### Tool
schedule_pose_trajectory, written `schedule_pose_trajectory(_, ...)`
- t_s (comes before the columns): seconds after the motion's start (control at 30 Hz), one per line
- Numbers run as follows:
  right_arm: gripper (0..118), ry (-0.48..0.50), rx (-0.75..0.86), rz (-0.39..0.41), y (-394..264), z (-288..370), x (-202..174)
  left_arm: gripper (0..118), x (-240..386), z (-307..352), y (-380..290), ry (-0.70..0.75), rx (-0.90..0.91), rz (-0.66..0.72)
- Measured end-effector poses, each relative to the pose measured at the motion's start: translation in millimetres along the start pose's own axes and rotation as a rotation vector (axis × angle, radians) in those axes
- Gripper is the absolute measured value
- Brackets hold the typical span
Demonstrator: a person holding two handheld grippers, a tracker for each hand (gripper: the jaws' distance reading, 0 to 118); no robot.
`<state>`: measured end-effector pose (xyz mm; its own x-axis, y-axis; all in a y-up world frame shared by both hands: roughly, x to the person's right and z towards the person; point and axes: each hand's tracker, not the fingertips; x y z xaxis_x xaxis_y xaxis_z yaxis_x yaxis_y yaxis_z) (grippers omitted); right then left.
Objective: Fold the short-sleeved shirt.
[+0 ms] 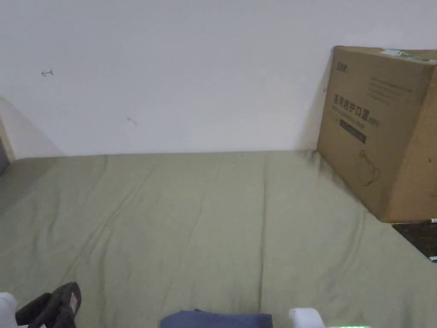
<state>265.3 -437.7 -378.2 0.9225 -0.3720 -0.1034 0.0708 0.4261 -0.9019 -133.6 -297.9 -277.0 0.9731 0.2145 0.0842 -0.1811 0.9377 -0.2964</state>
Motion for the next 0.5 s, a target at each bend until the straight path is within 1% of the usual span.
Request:
schedule_pose_trajectory(0.03, 3, 0.035, -0.014, -0.047, -1, -3, 9, 1, -12, -12, -1, -0.066, -0.050, 0.050)
schedule_pose_trajectory(0.07, 3, 0.060, -0.014, -0.064, -2, -4, 16, 1, -25, -25, -2, -0.128, -0.099, 0.109)
schedule_pose_trajectory(0.1, 3, 0.082, -0.013, -0.054, -4, -1, 20, 2, -39, -40, -7, -0.188, -0.153, 0.182)
schedule_pose_trajectory(0.17, 3, 0.078, -0.017, -0.012, -2, -1, 22, 6, -67, -73, -21, -0.338, -0.307, 0.346)
schedule_pose_trajectory(0.2, 3, 0.073, -0.026, 0.008, -1, -2, 22, 12, -78, -90, -34, -0.402, -0.391, 0.414)
schedule_pose_trajectory(0.23, 3, 0.071, -0.027, 0.015, -2, -2, 19, 26, -88, -105, -47, -0.445, -0.451, 0.444)
schedule_pose_trajectory(0.27, 3, 0.071, -0.028, 0.015, -2, -2, 19, 46, -96, -118, -60, -0.466, -0.493, 0.470)
schedule_pose_trajectory(0.3, 3, 0.070, -0.028, 0.012, -1, -3, 19, 55, -103, -130, -72, -0.446, -0.531, 0.490)
schedule_pose_trajectory(0.33, 3, 0.069, -0.029, 0.001, -1, -4, 19, 61, -104, -139, -84, -0.435, -0.562, 0.517)
schedule_pose_trajectory(0.37, 3, 0.070, -0.028, -0.008, -3, -4, 19, 71, -108, -151, -94, -0.457, -0.595, 0.556)
schedule_pose_trajectory(0.43, 3, 0.078, -0.026, -0.021, -3, -4, 21, 95, -117, -175, -119, -0.571, -0.641, 0.685)
schedule_pose_trajectory(0.47, 3, 0.084, -0.025, -0.027, -3, -4, 23, 110, -117, -186, -132, -0.628, -0.661, 0.764)
schedule_pose_trajectory(0.5, 3, 0.090, -0.024, -0.033, -4, -4, 24, 114, -114, -196, -144, -0.680, -0.681, 0.845)
